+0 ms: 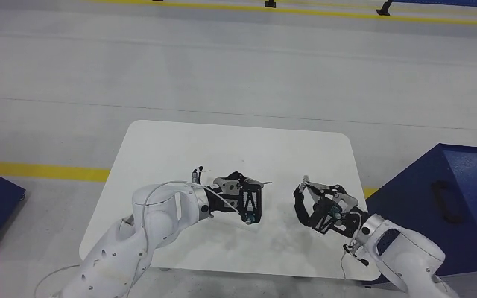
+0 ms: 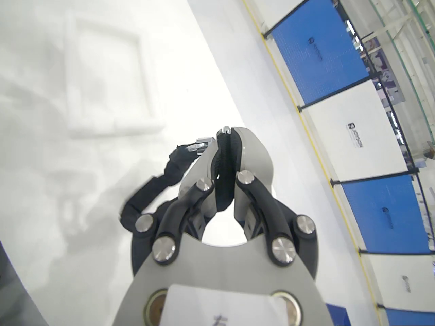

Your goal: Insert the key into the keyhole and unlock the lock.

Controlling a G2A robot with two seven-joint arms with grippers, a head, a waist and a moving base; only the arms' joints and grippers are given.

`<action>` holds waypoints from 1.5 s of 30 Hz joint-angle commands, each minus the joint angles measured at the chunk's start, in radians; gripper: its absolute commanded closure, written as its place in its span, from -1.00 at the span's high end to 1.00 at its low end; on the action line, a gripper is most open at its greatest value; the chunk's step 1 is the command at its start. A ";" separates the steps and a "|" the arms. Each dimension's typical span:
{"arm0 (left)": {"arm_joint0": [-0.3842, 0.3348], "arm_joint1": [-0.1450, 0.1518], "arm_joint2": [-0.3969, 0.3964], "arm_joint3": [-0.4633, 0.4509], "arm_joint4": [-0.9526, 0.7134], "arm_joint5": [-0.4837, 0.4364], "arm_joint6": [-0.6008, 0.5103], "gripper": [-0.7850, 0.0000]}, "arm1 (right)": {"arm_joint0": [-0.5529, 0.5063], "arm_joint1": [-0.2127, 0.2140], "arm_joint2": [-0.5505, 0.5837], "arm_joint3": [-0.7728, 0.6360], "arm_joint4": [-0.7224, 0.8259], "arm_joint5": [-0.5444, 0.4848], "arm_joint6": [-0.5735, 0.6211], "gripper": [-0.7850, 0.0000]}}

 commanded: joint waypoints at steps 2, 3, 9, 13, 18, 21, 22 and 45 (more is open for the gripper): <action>0.000 0.000 0.000 0.000 0.000 0.000 0.000 -1.00 | 0.006 0.000 0.026 0.089 0.151 -0.069 -0.184 -1.00; 0.000 0.000 0.000 0.000 0.000 0.000 0.000 -1.00 | 0.011 -0.001 0.023 0.112 0.197 -0.095 -0.222 -1.00; 0.000 0.000 0.000 0.000 0.000 0.000 0.000 -1.00 | 0.117 -0.003 -0.058 0.314 0.464 -0.383 -0.355 -1.00; 0.000 0.000 0.000 0.000 0.000 0.000 0.000 -1.00 | 0.135 -0.005 -0.078 0.350 0.516 -0.422 -0.372 -1.00; 0.000 0.000 0.000 0.000 0.000 0.000 0.000 -1.00 | 0.135 -0.005 -0.078 0.350 0.516 -0.422 -0.372 -1.00; 0.000 0.000 0.000 0.000 0.000 0.000 0.000 -1.00 | 0.135 -0.005 -0.078 0.350 0.516 -0.422 -0.372 -1.00; 0.000 0.000 0.000 0.000 0.000 0.000 0.000 -1.00 | 0.135 -0.005 -0.078 0.350 0.516 -0.422 -0.372 -1.00; 0.000 0.000 0.000 0.000 0.000 0.000 0.000 -1.00 | 0.326 0.067 -0.324 0.550 2.859 -0.032 0.848 -1.00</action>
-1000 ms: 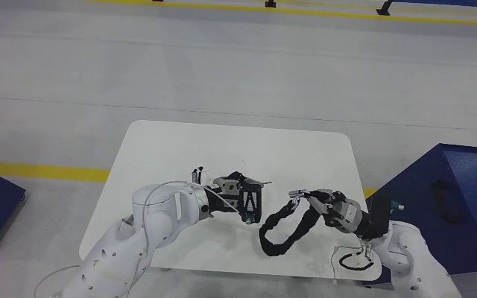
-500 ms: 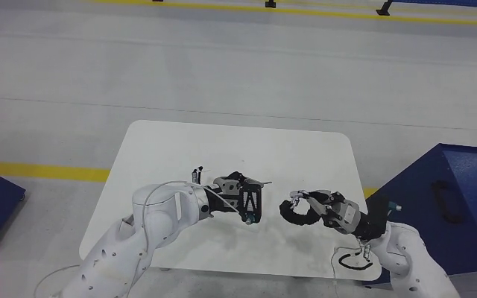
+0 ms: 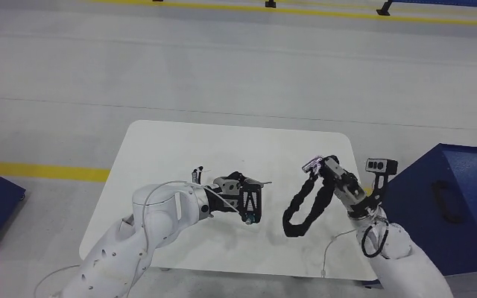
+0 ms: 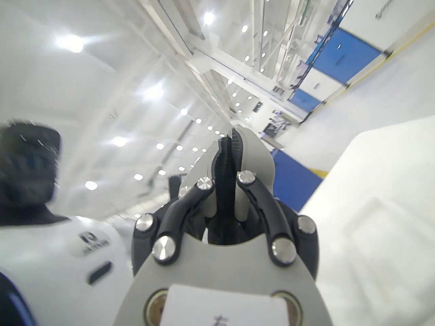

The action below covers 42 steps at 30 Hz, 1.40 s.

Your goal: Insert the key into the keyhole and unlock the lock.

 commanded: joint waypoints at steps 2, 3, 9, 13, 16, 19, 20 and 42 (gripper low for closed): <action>0.000 0.000 0.000 0.000 0.000 0.000 0.000 -1.00 | 0.020 -0.009 0.005 0.067 0.456 0.206 0.281 -1.00; 0.000 0.000 0.000 0.000 0.000 0.000 0.000 -1.00 | 0.030 -0.013 0.002 0.093 0.527 0.266 0.329 -1.00; 0.000 0.000 0.000 0.000 0.000 0.000 0.000 -1.00 | 0.075 -0.048 -0.077 0.187 0.747 0.563 0.407 -1.00; 0.000 0.000 0.000 0.000 0.000 0.000 0.000 -1.00 | 0.098 -0.064 -0.109 0.215 0.817 0.677 0.379 -1.00; 0.000 0.000 0.000 0.000 0.000 0.000 0.000 -1.00 | 0.098 -0.064 -0.109 0.215 0.817 0.677 0.379 -1.00; 0.000 0.000 0.000 0.000 0.000 0.000 0.000 -1.00 | 0.098 -0.064 -0.109 0.215 0.817 0.677 0.379 -1.00; 0.000 0.000 0.000 0.000 0.000 0.000 0.000 -1.00 | 0.098 -0.064 -0.109 0.215 0.817 0.677 0.379 -1.00; 0.011 0.003 0.131 -0.224 0.465 0.105 -0.031 -1.00 | 0.036 -0.094 -0.155 0.144 0.648 0.588 0.248 -1.00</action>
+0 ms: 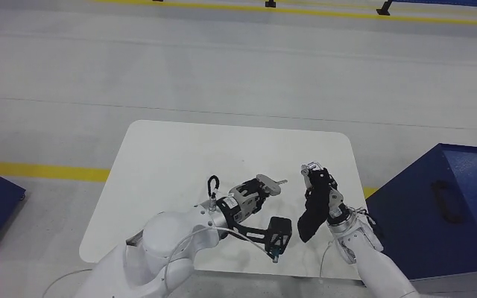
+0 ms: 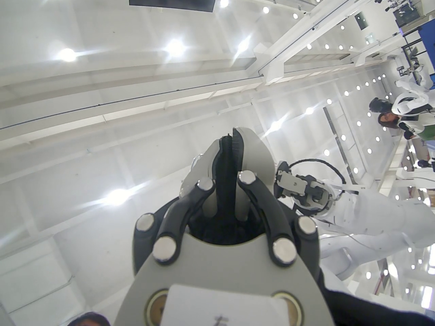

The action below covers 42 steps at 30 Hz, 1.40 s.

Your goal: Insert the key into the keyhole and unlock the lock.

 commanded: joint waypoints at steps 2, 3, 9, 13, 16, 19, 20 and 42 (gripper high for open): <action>0.003 0.000 0.000 0.001 0.000 0.004 0.002 -1.00 | 0.000 0.000 0.000 0.000 0.000 0.000 0.000 -1.00; 0.010 0.000 -0.003 0.004 0.022 0.018 -0.011 -1.00 | -0.002 0.000 0.003 0.003 -0.026 -0.024 -0.013 -1.00; 0.022 -0.006 0.112 -0.039 0.301 0.016 -0.100 -1.00 | -0.034 -0.017 -0.015 -0.010 -0.123 -0.137 -0.087 -1.00; 0.010 -0.024 0.166 -0.024 0.364 0.004 -0.134 -1.00 | -0.038 -0.027 -0.015 -0.007 -0.164 -0.186 -0.088 -1.00; -0.002 -0.038 0.194 -0.014 0.396 -0.014 -0.157 -1.00 | -0.043 -0.034 -0.011 -0.009 -0.182 -0.205 -0.080 -1.00; -0.011 -0.052 0.213 -0.002 0.411 -0.022 -0.172 -1.00 | -0.049 -0.040 -0.006 -0.008 -0.204 -0.229 -0.078 -1.00; -0.013 -0.056 0.215 0.005 0.416 -0.026 -0.181 -1.00 | -0.049 -0.042 -0.004 -0.009 -0.204 -0.230 -0.076 -1.00; -0.019 -0.128 0.233 0.057 0.440 -0.092 -0.194 -1.00 | -0.058 -0.082 0.031 0.011 -0.286 -0.270 -0.052 -1.00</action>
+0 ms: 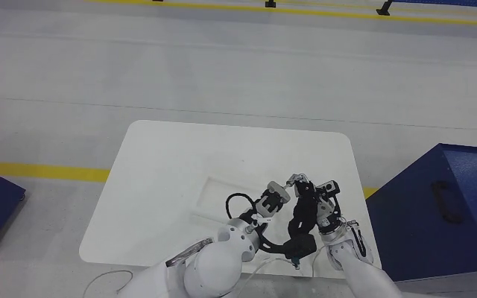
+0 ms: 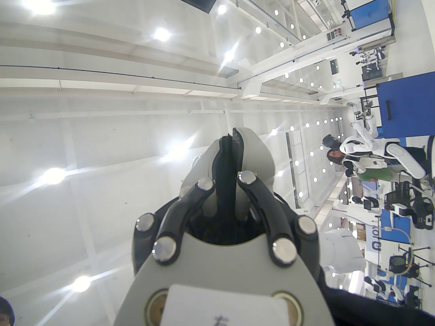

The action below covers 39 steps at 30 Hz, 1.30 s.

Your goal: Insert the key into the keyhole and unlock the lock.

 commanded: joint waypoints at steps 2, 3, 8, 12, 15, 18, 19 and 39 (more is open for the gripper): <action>0.003 -0.007 -0.003 0.004 0.006 -0.006 0.000 -1.00 | 0.000 -0.004 0.006 0.002 -0.009 -0.001 0.007 -1.00; 0.005 -0.009 -0.004 0.007 0.008 -0.008 -0.003 -1.00 | 0.000 -0.006 0.008 0.003 -0.010 -0.001 0.008 -1.00; 0.013 -0.019 -0.012 0.011 0.014 -0.018 -0.004 -1.00 | -0.002 -0.014 0.018 0.006 -0.021 -0.004 0.017 -1.00; 0.021 -0.027 -0.017 0.014 0.023 -0.024 -0.004 -1.00 | -0.004 -0.019 0.027 0.007 -0.033 -0.014 0.023 -1.00; 0.027 -0.032 -0.021 0.013 0.027 -0.028 -0.003 -1.00 | -0.007 -0.024 0.033 0.006 -0.045 -0.028 0.028 -1.00; 0.033 -0.037 -0.025 0.013 0.033 -0.032 0.001 -1.00 | -0.010 -0.028 0.041 0.005 -0.063 -0.045 0.037 -1.00; 0.035 -0.038 -0.025 0.012 0.035 -0.033 0.003 -1.00 | -0.012 -0.029 0.041 0.005 -0.070 -0.050 0.041 -1.00; 0.072 -0.054 -0.051 -0.010 0.097 -0.041 0.078 -1.00 | -0.022 -0.055 0.077 0.011 -0.155 -0.134 0.050 -1.00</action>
